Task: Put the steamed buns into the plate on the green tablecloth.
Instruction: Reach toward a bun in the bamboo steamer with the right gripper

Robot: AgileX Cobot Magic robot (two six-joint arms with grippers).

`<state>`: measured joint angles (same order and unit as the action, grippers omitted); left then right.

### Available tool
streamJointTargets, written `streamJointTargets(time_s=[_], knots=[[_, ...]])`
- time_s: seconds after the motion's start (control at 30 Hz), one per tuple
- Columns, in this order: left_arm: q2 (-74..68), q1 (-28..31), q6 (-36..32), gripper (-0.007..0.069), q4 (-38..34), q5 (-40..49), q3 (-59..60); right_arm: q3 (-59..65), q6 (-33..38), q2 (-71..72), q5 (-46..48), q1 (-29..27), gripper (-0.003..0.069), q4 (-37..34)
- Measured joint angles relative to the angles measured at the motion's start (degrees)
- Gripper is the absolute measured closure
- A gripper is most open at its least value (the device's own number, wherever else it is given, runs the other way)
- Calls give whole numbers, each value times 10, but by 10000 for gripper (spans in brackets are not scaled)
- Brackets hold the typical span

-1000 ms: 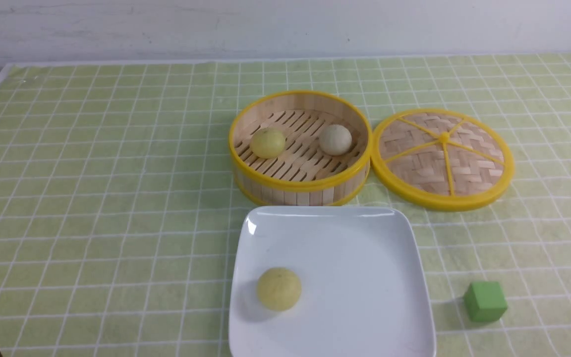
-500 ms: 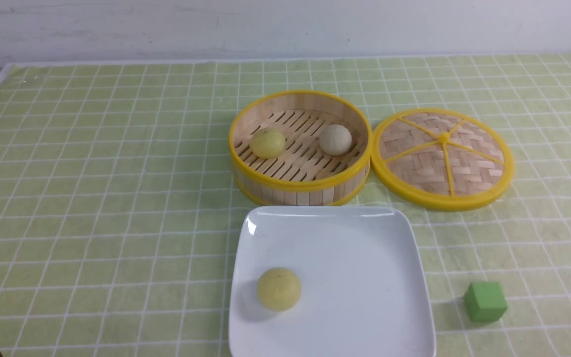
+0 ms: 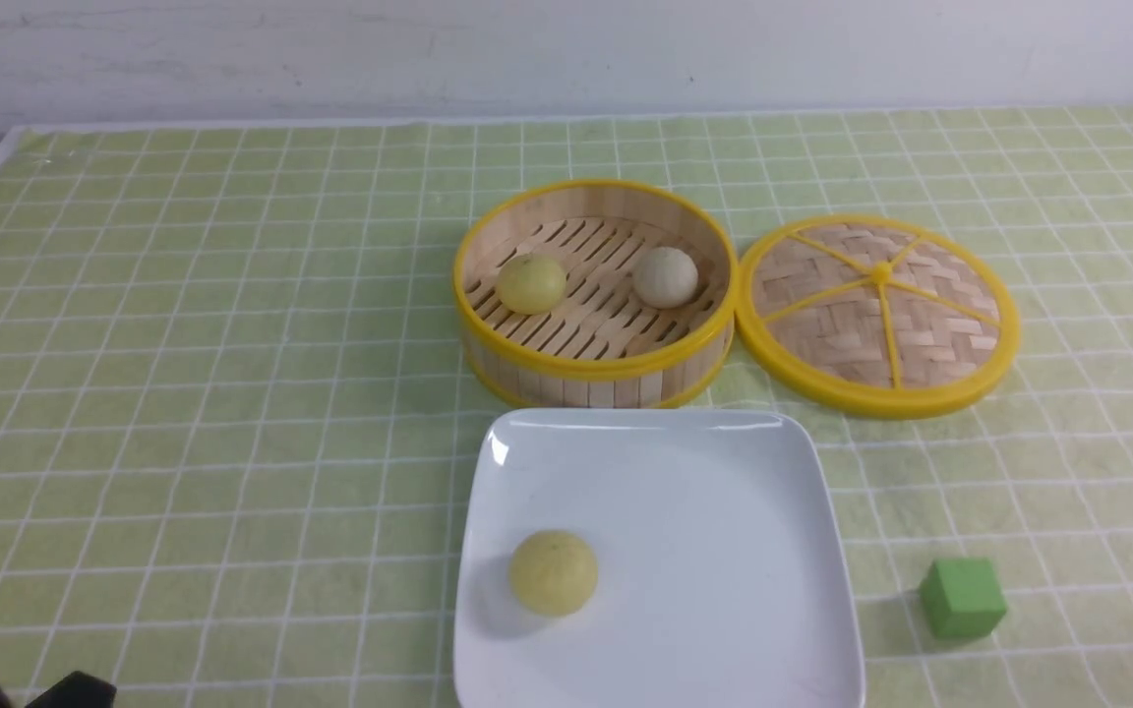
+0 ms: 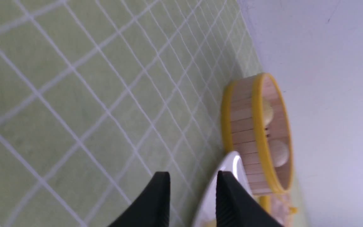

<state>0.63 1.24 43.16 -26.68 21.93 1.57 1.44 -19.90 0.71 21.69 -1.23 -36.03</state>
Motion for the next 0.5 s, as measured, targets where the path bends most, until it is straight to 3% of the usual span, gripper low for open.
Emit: streamJointTargets(time_s=[0.17,0.27,0.43,0.47,0.5], knots=[[0,0,48,384,-48,1,0,0,-14,0,-8,0,419,-86],[0,0,43,391,-52,-14,0,-9,10,0,-15,0,426,-96],[0,0,-43,462,-51,15,-49,-95,96,-7,-6,0,522,-69],[-3,0,-97,528,-45,42,-100,-154,135,-32,22,0,601,-27],[-5,0,-108,536,-43,51,-107,-161,139,-36,22,0,601,-27]])
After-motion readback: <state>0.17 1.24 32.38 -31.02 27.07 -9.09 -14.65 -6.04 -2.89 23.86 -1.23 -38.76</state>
